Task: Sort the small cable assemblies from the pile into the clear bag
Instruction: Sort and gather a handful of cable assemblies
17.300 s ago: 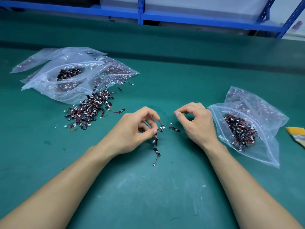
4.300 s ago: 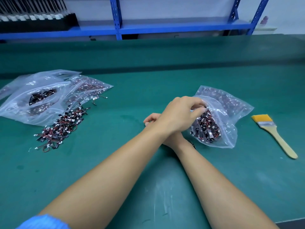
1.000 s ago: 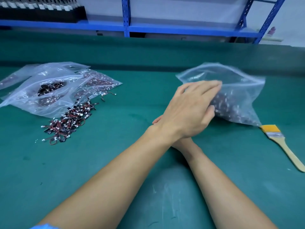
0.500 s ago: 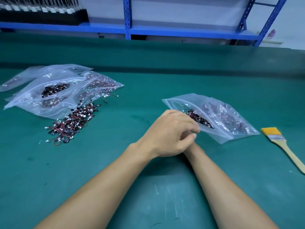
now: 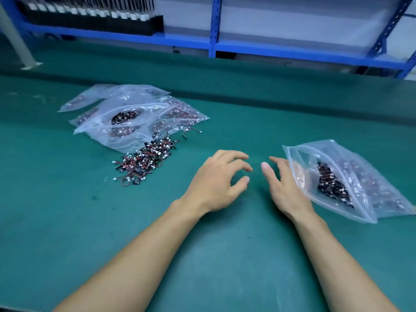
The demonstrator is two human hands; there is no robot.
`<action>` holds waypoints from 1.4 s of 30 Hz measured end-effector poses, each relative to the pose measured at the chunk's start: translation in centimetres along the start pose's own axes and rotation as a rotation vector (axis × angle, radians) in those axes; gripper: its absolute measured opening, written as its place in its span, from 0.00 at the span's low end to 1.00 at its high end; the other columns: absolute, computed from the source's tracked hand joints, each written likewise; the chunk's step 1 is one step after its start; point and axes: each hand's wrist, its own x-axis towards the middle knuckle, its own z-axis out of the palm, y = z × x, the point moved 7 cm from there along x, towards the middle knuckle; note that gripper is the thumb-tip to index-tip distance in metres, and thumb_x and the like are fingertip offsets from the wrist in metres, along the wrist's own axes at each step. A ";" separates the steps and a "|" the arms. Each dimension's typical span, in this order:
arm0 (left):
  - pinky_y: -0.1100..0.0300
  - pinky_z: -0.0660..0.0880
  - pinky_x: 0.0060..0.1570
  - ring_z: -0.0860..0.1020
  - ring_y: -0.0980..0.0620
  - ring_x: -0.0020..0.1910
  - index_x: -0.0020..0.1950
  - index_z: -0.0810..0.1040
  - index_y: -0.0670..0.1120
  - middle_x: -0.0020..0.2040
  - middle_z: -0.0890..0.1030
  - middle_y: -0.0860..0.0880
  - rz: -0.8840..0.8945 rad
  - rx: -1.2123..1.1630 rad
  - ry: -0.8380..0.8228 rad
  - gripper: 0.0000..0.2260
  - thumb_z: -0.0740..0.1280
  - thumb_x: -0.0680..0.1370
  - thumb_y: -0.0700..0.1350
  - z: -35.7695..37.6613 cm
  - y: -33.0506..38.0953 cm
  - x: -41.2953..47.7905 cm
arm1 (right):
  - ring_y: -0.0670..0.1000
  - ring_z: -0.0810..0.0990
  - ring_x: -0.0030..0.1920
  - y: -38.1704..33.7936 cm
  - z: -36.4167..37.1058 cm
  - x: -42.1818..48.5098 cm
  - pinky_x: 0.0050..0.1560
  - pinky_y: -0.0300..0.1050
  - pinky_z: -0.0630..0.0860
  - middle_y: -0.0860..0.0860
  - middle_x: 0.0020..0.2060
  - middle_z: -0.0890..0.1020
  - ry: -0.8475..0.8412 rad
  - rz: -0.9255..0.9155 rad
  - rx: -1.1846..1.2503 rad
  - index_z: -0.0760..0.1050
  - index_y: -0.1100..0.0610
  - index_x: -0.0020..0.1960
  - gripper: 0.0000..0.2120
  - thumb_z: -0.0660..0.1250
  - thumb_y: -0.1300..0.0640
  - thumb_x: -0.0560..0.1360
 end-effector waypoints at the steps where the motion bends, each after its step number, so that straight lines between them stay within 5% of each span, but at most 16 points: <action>1: 0.46 0.66 0.68 0.66 0.50 0.70 0.64 0.78 0.51 0.71 0.72 0.52 -0.094 0.081 -0.016 0.15 0.66 0.79 0.52 -0.3 -1.8 -0.1 | 0.40 0.62 0.70 -0.4 0.6 0.0 0.77 0.47 0.56 0.43 0.69 0.68 -0.043 -0.052 0.018 0.66 0.48 0.73 0.39 0.50 0.24 0.72; 4: 0.48 0.51 0.77 0.52 0.45 0.79 0.77 0.64 0.49 0.80 0.57 0.44 -0.389 0.380 -0.100 0.29 0.59 0.80 0.62 -1.3 -7.3 -0.7 | 0.40 0.62 0.66 -2.4 1.7 -0.4 0.70 0.32 0.54 0.43 0.62 0.72 -0.044 -0.240 -0.140 0.73 0.52 0.69 0.35 0.49 0.30 0.75; 8: 0.45 0.39 0.77 0.45 0.39 0.80 0.80 0.55 0.47 0.81 0.50 0.38 -0.597 0.583 -0.231 0.38 0.46 0.78 0.71 -2.1 -11.4 -1.8 | 0.42 0.63 0.68 -3.1 2.1 -0.5 0.70 0.40 0.58 0.41 0.63 0.71 -0.003 -0.294 -0.191 0.72 0.50 0.69 0.30 0.55 0.32 0.77; 12: 0.42 0.35 0.76 0.49 0.38 0.80 0.80 0.58 0.50 0.81 0.55 0.42 -0.552 0.621 -0.305 0.40 0.42 0.76 0.73 -1.1 -11.2 -1.6 | 0.37 0.59 0.72 -2.0 0.8 0.0 0.68 0.27 0.53 0.41 0.72 0.63 0.105 -0.182 -0.015 0.58 0.51 0.78 0.35 0.70 0.46 0.77; 17: 0.44 0.36 0.77 0.52 0.39 0.79 0.78 0.60 0.50 0.80 0.59 0.46 -0.429 0.532 -0.309 0.38 0.44 0.77 0.72 -0.3 -9.7 -1.5 | 0.44 0.55 0.76 0.0 -2.7 0.4 0.63 0.17 0.46 0.50 0.78 0.58 0.338 -0.065 0.059 0.51 0.56 0.80 0.41 0.72 0.56 0.76; 25: 0.58 0.56 0.74 0.54 0.55 0.78 0.77 0.63 0.56 0.80 0.56 0.57 -0.136 0.042 -0.355 0.30 0.61 0.78 0.66 1.2 -5.8 -2.0 | 0.57 0.59 0.77 1.2 -3.9 0.7 0.78 0.55 0.55 0.58 0.76 0.62 0.370 0.049 -0.109 0.59 0.59 0.77 0.37 0.72 0.53 0.75; 29: 0.59 0.59 0.73 0.58 0.61 0.76 0.73 0.70 0.57 0.78 0.60 0.61 -0.043 -0.107 -0.259 0.24 0.64 0.78 0.62 0.6 -4.5 -1.9 | 0.52 0.65 0.73 0.8 -2.5 0.5 0.71 0.41 0.58 0.54 0.72 0.69 0.248 0.023 -0.060 0.65 0.59 0.74 0.29 0.70 0.55 0.76; 32: 0.51 0.61 0.75 0.59 0.56 0.77 0.73 0.70 0.55 0.78 0.62 0.57 -0.120 -0.016 -0.133 0.24 0.64 0.79 0.60 -0.7 -6.0 -1.6 | 0.49 0.67 0.70 0.4 -1.9 0.4 0.65 0.37 0.59 0.51 0.69 0.72 0.211 -0.009 -0.107 0.69 0.56 0.71 0.25 0.70 0.54 0.76; 37: 0.48 0.41 0.78 0.47 0.47 0.80 0.81 0.55 0.50 0.82 0.50 0.46 -0.449 0.366 -0.238 0.37 0.53 0.78 0.70 -0.7 -10.5 -1.8 | 0.51 0.66 0.66 -1.3 -0.8 0.0 0.68 0.47 0.64 0.48 0.61 0.74 0.173 -0.132 -0.223 0.74 0.53 0.65 0.20 0.72 0.51 0.75; 42: 0.47 0.37 0.77 0.51 0.51 0.80 0.79 0.61 0.50 0.81 0.56 0.49 -0.359 0.393 -0.272 0.38 0.49 0.76 0.72 0.2 -9.4 -1.6 | 0.51 0.67 0.66 -2.0 -0.1 -0.3 0.68 0.51 0.67 0.45 0.60 0.75 0.119 -0.219 -0.210 0.75 0.52 0.65 0.19 0.71 0.51 0.75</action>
